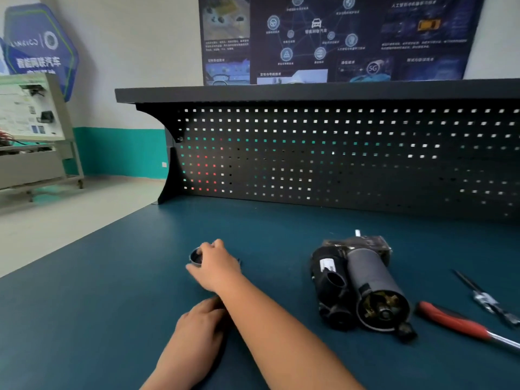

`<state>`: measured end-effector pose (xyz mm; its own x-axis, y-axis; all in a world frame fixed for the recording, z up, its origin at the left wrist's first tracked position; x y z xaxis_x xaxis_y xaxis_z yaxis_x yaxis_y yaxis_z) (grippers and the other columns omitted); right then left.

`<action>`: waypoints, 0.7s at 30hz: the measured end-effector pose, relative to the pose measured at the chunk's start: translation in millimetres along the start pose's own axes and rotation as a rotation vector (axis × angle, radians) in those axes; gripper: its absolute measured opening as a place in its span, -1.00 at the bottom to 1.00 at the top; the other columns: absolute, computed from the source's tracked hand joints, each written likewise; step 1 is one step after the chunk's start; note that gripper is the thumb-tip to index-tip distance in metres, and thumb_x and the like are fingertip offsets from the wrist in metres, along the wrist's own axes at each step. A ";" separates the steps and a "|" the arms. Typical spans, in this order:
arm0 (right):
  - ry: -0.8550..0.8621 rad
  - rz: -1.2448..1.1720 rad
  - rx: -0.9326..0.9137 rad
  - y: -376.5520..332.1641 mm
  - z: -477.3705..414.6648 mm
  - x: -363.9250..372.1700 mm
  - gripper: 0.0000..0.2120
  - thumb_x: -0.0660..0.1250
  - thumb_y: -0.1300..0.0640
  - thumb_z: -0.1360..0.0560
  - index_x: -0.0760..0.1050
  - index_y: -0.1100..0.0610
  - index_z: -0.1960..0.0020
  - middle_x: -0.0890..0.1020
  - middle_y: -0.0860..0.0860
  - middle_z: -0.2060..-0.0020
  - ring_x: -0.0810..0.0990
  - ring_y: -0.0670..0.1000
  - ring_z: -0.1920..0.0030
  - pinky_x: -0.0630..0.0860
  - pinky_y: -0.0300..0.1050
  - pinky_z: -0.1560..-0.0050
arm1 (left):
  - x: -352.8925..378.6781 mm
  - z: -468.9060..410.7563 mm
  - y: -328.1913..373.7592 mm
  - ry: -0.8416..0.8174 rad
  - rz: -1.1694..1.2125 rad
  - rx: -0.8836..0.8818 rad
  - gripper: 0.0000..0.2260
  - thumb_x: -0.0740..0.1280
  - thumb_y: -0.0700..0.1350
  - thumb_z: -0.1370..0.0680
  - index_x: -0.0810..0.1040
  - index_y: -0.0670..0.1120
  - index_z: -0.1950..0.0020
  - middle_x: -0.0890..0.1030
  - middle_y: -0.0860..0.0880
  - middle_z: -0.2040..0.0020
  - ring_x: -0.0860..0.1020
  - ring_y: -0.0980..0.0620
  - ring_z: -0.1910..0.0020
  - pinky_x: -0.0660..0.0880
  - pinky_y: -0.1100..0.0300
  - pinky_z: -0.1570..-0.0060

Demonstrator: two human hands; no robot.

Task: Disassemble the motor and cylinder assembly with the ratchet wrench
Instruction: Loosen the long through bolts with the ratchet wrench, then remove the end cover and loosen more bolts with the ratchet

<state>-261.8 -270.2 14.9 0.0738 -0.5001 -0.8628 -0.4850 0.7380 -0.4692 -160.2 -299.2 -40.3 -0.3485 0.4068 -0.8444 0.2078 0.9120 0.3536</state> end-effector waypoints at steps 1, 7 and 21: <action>0.024 -0.067 -0.023 1.7 12.1 -8.8 -0.62 0.28 -0.05 -0.53 0.42 0.11 -0.26 0.36 0.07 -0.24 0.48 0.15 -0.20 0.42 -0.02 -0.15 | -1.2 1.0 1.1 0.009 0.007 0.000 -0.74 0.26 -0.10 -0.56 0.58 0.11 -0.21 0.50 0.15 -0.29 0.48 0.08 -0.24 0.41 0.17 -0.13; 0.206 -0.352 -0.341 26.0 128.3 -72.3 -0.80 0.28 0.31 -0.45 0.59 0.15 0.00 0.47 0.00 -0.05 0.45 -0.15 -0.09 0.25 -0.51 -0.11 | -10.7 6.1 11.2 0.026 -0.019 0.006 -0.72 0.21 -0.05 -0.61 0.50 0.08 -0.31 0.39 0.12 -0.40 0.37 0.09 -0.37 0.32 0.19 -0.28; 0.531 -0.488 0.388 258.1 238.7 -139.6 -0.47 0.28 0.41 -0.45 0.31 0.14 -0.38 0.41 0.08 -0.27 0.44 0.02 -0.22 0.36 -0.15 -0.21 | 29.0 -3.2 129.6 -0.104 0.435 -0.085 -0.45 0.34 -0.05 -0.54 0.21 -0.02 -0.48 0.28 -0.01 -0.43 0.26 0.04 -0.44 0.16 0.29 -0.33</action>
<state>-189.2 98.2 -30.6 -0.2709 -0.8817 -0.3863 -0.1617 0.4373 -0.8847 -146.4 -169.0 -17.7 -0.1512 0.7496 -0.6444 0.2377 0.6603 0.7124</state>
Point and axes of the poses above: each hand's wrist, its own z-axis away from the middle knuckle, its own x-axis out of the palm, y = z × x, the point moved 4 cm from there along -z, towards the middle knuckle
